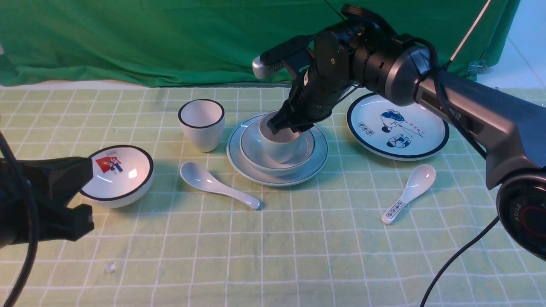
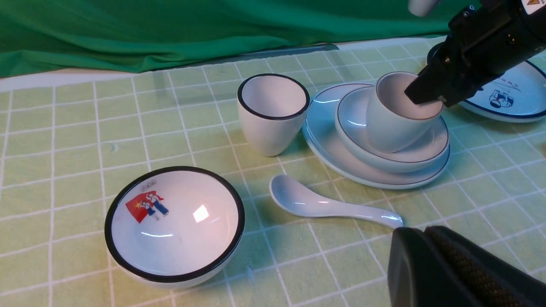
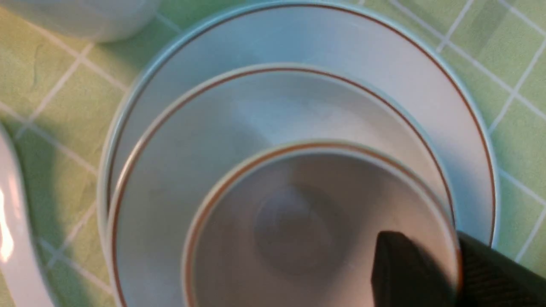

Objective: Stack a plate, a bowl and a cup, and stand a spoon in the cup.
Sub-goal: Use the right arm to put the blue teacup into the blue rice bowl in the middle, then use the right arm to grab a blue soup spoon

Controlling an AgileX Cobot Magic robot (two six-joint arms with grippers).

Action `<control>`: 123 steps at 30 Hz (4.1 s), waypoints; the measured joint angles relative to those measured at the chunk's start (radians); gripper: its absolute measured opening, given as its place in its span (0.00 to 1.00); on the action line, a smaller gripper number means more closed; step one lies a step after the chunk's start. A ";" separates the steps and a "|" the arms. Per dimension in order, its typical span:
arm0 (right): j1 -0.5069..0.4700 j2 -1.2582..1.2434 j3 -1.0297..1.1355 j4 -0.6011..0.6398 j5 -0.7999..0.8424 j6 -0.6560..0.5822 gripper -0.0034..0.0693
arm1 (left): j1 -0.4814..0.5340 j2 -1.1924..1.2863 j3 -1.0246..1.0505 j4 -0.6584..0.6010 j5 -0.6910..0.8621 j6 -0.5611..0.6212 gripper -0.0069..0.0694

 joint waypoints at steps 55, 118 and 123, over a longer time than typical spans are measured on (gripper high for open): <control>0.229 0.155 -0.093 0.145 0.162 -0.189 0.29 | 0.000 0.000 0.000 -0.055 -0.004 0.000 0.11; 0.052 -0.239 0.653 0.120 -0.147 -0.061 0.28 | 0.000 0.000 0.000 -0.094 0.023 0.000 0.11; 0.078 -0.269 0.660 0.202 -0.175 -0.112 0.30 | 0.000 0.000 0.000 -0.094 0.010 0.000 0.11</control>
